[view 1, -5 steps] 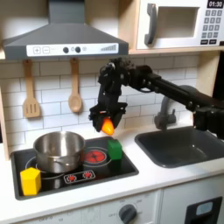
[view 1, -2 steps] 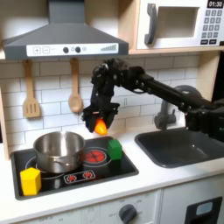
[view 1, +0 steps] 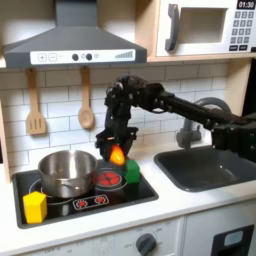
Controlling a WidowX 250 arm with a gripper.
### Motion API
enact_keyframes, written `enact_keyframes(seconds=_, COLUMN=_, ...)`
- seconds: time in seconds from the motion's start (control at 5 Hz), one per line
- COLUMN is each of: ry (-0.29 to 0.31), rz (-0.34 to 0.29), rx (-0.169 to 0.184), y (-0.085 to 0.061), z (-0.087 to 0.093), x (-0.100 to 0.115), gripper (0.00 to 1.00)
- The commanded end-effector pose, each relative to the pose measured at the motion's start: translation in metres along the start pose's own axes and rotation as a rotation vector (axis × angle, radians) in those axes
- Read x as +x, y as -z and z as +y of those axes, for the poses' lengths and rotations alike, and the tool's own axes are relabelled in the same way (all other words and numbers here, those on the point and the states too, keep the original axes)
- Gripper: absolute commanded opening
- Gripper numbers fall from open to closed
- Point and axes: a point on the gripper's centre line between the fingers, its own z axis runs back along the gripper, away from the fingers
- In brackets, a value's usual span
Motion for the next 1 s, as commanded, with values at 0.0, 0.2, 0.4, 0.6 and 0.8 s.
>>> enact_keyframes(seconds=0.0, ry=0.014, rz=0.048, rx=0.013, y=0.016, z=0.000, x=-0.010, gripper=0.00)
enact_keyframes(seconds=0.2, ry=-0.012, rz=0.076, rx=0.013, y=0.022, z=0.006, x=-0.013, gripper=0.00)
enact_keyframes(seconds=0.4, ry=-0.021, rz=0.097, rx=0.020, y=0.027, z=0.008, x=-0.016, gripper=0.00)
enact_keyframes(seconds=0.6, ry=-0.020, rz=0.112, rx=0.026, y=0.029, z=0.010, x=-0.019, gripper=0.00)
enact_keyframes(seconds=0.8, ry=-0.025, rz=0.144, rx=0.031, y=0.033, z=0.014, x=-0.025, gripper=0.00)
